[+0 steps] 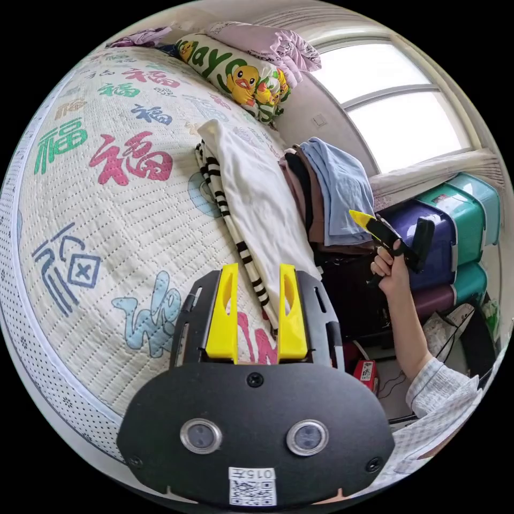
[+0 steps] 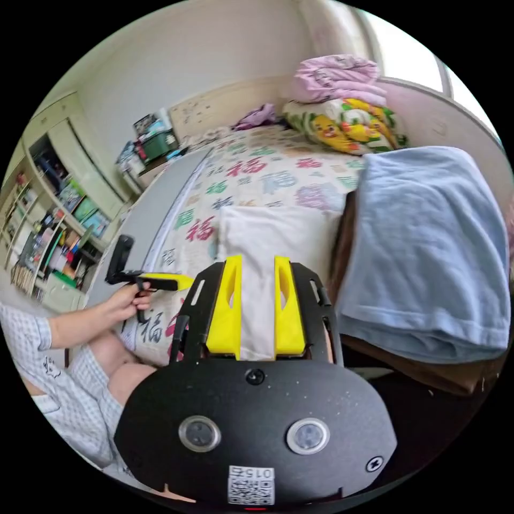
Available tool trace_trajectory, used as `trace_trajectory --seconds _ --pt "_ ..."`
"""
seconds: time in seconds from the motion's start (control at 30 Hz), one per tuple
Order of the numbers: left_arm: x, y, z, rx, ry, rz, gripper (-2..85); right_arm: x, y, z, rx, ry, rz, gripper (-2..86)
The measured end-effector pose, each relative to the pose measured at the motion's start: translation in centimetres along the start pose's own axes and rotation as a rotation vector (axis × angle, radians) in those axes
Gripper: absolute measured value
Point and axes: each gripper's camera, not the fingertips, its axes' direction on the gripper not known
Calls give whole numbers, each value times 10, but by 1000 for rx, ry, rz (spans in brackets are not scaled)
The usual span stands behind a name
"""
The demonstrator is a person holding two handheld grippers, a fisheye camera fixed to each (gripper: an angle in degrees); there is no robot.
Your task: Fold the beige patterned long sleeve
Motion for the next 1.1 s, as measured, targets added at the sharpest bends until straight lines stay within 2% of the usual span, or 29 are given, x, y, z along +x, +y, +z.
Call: trace_trajectory --seconds 0.1,0.17,0.47,0.53,0.6,0.67,0.83,1.1 --pt "14 -12 9 -1 -37 23 113 -34 -16 68 -101 -140 -29 125" --pt "25 -23 12 3 -46 38 113 -47 -30 103 -120 -149 -33 131" --pt "29 -66 -17 24 -41 80 110 -61 -113 219 -111 50 45 152" --pt "25 -75 -25 26 -35 83 110 -61 -120 248 -152 174 15 133" --pt "21 -85 -33 32 -42 88 109 -51 -116 266 -185 201 40 106" --pt "17 -100 -44 44 -54 101 110 -36 -102 264 -153 148 83 62" --pt "16 -135 -53 67 -72 118 112 23 -18 185 184 -78 283 50" --pt "61 -171 -34 180 -164 233 139 89 134 95 411 -147 514 47"
